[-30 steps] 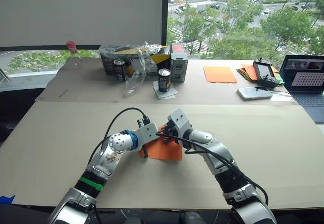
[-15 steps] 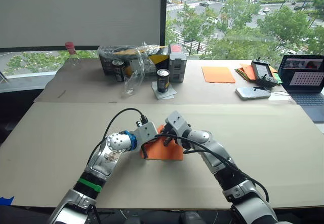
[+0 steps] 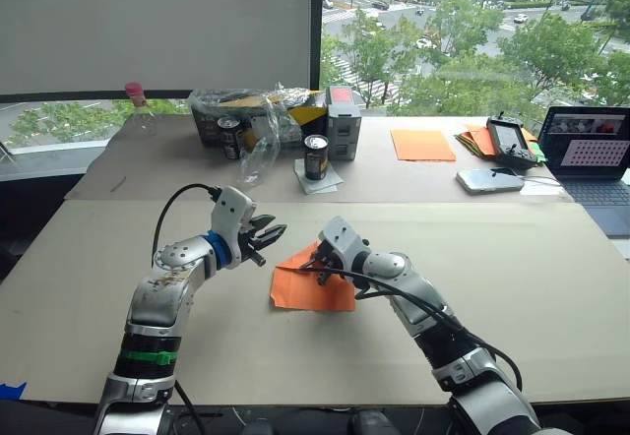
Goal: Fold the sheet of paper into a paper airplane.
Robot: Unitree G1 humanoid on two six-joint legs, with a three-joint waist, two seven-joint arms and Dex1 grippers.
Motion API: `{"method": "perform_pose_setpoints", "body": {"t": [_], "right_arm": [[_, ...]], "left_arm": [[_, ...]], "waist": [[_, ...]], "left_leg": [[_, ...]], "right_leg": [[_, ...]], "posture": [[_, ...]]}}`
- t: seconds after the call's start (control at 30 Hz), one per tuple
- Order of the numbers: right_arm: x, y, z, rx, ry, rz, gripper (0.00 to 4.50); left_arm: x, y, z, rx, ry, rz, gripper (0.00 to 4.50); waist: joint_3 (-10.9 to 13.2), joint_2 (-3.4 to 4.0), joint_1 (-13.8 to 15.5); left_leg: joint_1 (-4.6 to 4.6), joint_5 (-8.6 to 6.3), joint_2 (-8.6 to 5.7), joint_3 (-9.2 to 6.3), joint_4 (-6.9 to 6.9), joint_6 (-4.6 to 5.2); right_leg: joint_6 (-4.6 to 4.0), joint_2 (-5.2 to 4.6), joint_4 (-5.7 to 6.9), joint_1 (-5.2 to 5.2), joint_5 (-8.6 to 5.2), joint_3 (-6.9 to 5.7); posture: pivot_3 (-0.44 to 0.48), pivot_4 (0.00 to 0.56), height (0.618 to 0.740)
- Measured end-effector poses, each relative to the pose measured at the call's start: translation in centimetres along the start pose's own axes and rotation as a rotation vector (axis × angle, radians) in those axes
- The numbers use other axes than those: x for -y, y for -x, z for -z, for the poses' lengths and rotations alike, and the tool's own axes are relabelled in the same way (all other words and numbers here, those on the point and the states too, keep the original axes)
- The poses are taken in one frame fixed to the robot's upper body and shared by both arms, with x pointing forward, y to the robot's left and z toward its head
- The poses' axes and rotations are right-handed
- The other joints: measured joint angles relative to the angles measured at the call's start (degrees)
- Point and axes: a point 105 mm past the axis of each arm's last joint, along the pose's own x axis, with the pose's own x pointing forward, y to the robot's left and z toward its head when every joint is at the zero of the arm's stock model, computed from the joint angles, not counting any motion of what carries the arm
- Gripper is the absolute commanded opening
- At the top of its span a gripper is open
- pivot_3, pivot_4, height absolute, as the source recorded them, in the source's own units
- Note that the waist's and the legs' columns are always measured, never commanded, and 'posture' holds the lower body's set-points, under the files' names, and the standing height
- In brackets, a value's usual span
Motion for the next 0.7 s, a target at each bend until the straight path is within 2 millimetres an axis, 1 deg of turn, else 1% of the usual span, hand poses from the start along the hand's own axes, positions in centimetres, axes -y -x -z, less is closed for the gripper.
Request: {"method": "perform_pose_setpoints", "body": {"t": [0.03, 0.07, 0.2, 0.27, 0.33, 0.37, 0.57, 0.7], "right_arm": [[0.0, 0.0, -0.1, 0.001, 0.002, -0.001, 0.00], [-0.1, -0.1, -0.1, 0.001, 0.004, -0.002, 0.00], [-0.1, -0.1, -0.2, 0.003, 0.003, -0.003, 0.00], [-0.1, -0.1, -0.2, 0.004, 0.001, -0.002, 0.00], [-0.1, -0.1, -0.3, 0.008, -0.003, -0.001, 0.00], [0.0, -0.1, -0.3, 0.010, -0.004, 0.000, 0.00], [-0.1, -0.2, -0.5, 0.036, -0.005, -0.008, 0.00], [-0.1, -0.6, -0.8, 0.047, 0.002, -0.031, 0.00]], "left_arm": [[0.2, -0.2, 0.3, -0.007, 0.004, 0.000, 0.36], [0.6, -0.4, 0.6, -0.013, 0.009, 0.006, 0.06], [2.0, -1.2, 3.3, -0.082, 0.035, 0.025, 0.02], [2.2, -1.5, 4.6, -0.106, 0.059, 0.006, 0.02], [2.4, -1.7, 6.4, -0.146, 0.089, -0.016, 0.02], [2.5, -1.7, 6.6, -0.146, 0.094, -0.020, 0.02], [3.4, -1.7, 6.8, -0.127, 0.085, -0.013, 0.02], [3.7, -1.7, 7.0, -0.131, 0.080, -0.011, 0.02]], "waist": [[0.00, 0.01, -0.04], [-0.01, 0.01, -0.09], [-0.01, 0.01, -0.28], [-0.01, 0.01, -0.26], [-0.01, 0.01, -0.34], [-0.01, 0.01, -0.36], [-0.02, 0.01, -0.38], [-0.01, 0.01, -0.40]], "left_leg": [[0.02, 0.00, 0.00, 0.00, 0.00, 0.00], [0.03, 0.00, 0.00, 0.00, 0.00, 0.00], [0.01, 0.00, 0.00, 0.00, -0.01, 0.00], [0.02, 0.00, 0.00, 0.00, 0.00, 0.00], [0.00, 0.00, 0.00, 0.01, 0.00, 0.00], [-0.02, 0.00, 0.01, 0.00, 0.00, 0.00], [0.00, 0.00, 0.00, 0.01, 0.00, 0.00], [0.00, 0.00, 0.00, 0.01, 0.00, 0.00]], "right_leg": [[0.00, 0.00, 0.00, 0.00, 0.00, 0.00], [0.00, 0.00, 0.01, 0.00, 0.00, 0.00], [-0.01, 0.00, 0.01, -0.02, 0.00, 0.00], [-0.01, 0.00, 0.01, -0.01, 0.00, 0.00], [-0.01, 0.00, 0.01, -0.03, 0.00, 0.01], [-0.01, 0.00, 0.02, -0.05, 0.00, 0.00], [-0.01, -0.01, 0.01, -0.02, 0.00, 0.00], [-0.01, -0.01, 0.01, -0.03, 0.00, 0.01]], "posture": [[0.000, 0.150, 0.732], [0.000, 0.150, 0.732], [0.000, 0.150, 0.732], [0.000, 0.150, 0.732], [0.000, 0.150, 0.732], [0.000, 0.150, 0.732], [0.000, 0.150, 0.732], [0.000, 0.150, 0.732]]}}
